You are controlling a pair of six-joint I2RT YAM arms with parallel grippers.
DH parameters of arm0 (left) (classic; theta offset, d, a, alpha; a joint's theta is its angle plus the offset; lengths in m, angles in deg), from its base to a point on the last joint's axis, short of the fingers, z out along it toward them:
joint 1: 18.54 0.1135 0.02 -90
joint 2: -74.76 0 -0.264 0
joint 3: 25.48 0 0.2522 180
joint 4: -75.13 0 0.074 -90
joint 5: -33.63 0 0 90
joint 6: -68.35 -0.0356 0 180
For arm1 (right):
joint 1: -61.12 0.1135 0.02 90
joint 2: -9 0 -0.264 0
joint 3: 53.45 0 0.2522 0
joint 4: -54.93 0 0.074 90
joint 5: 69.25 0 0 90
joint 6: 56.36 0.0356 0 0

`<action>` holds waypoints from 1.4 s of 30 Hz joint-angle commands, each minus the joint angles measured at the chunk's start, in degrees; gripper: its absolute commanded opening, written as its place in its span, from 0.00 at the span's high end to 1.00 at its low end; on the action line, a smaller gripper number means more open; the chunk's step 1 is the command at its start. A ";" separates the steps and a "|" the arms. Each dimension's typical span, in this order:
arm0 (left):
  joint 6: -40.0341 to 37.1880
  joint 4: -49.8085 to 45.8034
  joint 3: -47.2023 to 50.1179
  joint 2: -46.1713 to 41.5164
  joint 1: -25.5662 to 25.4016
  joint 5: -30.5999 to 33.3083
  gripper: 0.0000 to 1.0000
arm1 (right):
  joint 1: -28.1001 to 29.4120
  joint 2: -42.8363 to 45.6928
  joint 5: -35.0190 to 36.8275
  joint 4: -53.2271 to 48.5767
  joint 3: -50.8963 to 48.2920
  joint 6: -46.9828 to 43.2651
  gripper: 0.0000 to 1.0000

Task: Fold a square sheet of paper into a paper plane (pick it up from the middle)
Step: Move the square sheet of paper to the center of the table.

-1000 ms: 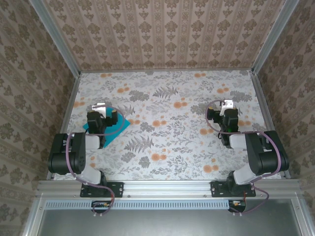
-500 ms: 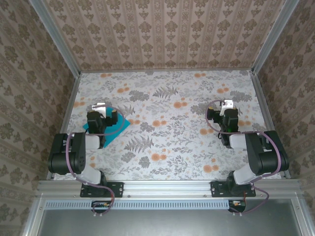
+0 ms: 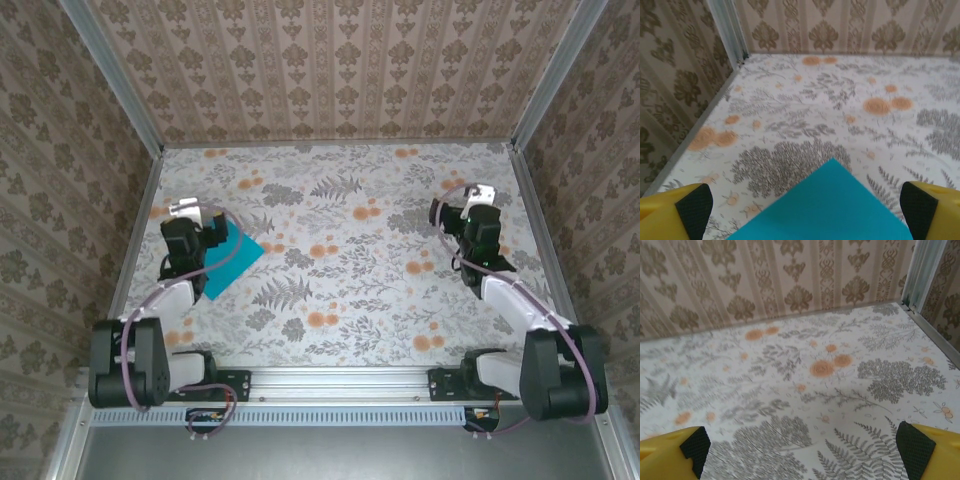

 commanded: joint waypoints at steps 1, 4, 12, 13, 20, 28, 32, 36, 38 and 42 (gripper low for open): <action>10.22 -22.92 -6.95 -4.38 -0.59 4.21 0.00 | 0.72 1.66 -0.45 -20.95 7.61 9.60 0.00; 16.74 -33.54 -10.86 -5.95 -0.70 3.81 0.00 | 3.26 -0.16 -6.75 -27.81 12.95 11.92 0.00; 23.06 -41.26 -14.76 -4.84 5.74 -4.43 0.00 | 23.18 -16.05 -3.00 -37.86 25.67 9.39 0.00; 23.85 -41.11 -14.66 -4.50 7.76 -6.83 0.00 | 25.89 -19.16 -2.52 -38.39 27.70 9.23 0.00; 25.01 -45.49 -18.20 2.94 14.27 -18.86 0.00 | 39.92 -38.62 -0.30 -42.72 43.61 8.35 0.00; 24.76 -49.28 -25.78 17.81 9.56 -22.14 0.00 | 43.04 -44.04 -2.49 -43.52 49.26 11.59 0.00; 26.54 -48.39 -28.41 24.10 6.27 -22.43 0.01 | 42.91 -44.21 -2.09 -44.30 49.08 11.60 0.00; 29.52 -45.97 -29.14 28.14 4.12 -23.63 0.03 | 42.87 -44.10 -1.78 -45.27 48.74 11.34 0.00; 30.44 -45.74 -29.69 29.79 3.07 -23.81 0.03 | 42.87 -43.80 -1.69 -45.18 48.11 11.34 0.00; 32.15 -45.40 -29.89 31.94 0.88 -23.96 0.04 | 42.74 -43.45 -1.04 -45.23 47.29 11.58 0.00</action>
